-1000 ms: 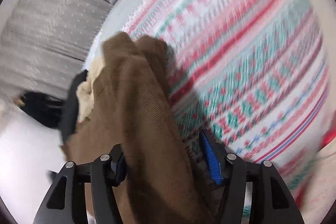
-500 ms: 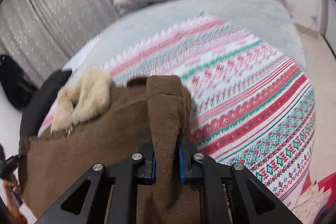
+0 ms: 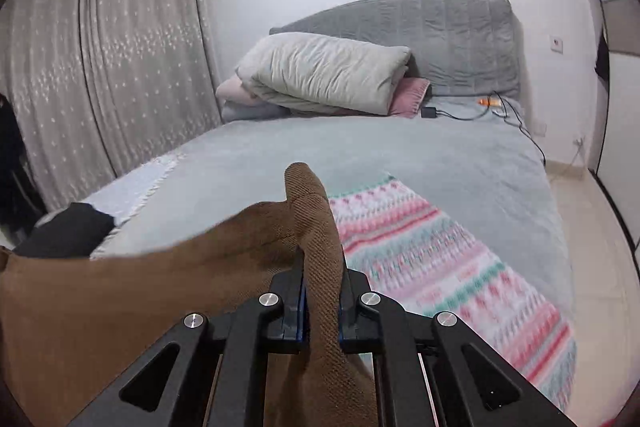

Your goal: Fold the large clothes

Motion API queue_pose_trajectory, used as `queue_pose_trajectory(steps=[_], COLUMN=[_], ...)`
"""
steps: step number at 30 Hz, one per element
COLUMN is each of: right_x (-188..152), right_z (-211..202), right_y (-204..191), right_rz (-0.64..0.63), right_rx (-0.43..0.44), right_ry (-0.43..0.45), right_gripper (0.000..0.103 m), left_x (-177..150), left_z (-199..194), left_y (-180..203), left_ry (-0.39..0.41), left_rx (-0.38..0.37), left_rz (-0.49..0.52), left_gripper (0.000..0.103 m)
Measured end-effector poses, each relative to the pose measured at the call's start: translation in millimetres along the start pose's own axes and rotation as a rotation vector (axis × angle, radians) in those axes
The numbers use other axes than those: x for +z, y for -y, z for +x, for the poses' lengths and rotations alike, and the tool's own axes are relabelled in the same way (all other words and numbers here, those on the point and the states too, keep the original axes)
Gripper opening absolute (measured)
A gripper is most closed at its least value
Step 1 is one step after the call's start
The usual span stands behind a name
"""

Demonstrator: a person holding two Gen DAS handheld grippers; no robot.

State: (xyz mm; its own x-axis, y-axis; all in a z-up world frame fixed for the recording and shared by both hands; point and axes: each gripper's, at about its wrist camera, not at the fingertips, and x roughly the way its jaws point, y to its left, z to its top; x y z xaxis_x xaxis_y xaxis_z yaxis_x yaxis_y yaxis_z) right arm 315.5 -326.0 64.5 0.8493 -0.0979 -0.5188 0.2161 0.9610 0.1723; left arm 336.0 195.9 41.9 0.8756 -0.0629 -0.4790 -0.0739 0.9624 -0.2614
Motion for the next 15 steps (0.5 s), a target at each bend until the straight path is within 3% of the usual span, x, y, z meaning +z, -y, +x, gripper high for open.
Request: queue_pose_trajectory(steps=[4, 9, 12, 15], right_x=[4, -34, -49, -39], right_z=[72, 148, 170, 152], right_y=[-20, -10, 6, 23], right_rz=[-0.055, -0.010, 0.056, 0.117], right_rx=[-0.042, -0.054, -0.048, -0.091], right_ry=[-0.074, -0.255, -0.354, -0.329], right_gripper=[0.009, 0.012, 0.018, 0.027], left_x=[-16, -43, -38, -23], left_z=[66, 123, 119, 92], left_y=[-6, -27, -33, -35], left_ry=[-0.080, -0.258, -0.269, -0.232], left_rx=[0.085, 0.120, 0.144, 0.274], left_rz=[0.039, -0.005, -0.030, -0.003], left_gripper=[0.009, 0.013, 0.022, 0.027])
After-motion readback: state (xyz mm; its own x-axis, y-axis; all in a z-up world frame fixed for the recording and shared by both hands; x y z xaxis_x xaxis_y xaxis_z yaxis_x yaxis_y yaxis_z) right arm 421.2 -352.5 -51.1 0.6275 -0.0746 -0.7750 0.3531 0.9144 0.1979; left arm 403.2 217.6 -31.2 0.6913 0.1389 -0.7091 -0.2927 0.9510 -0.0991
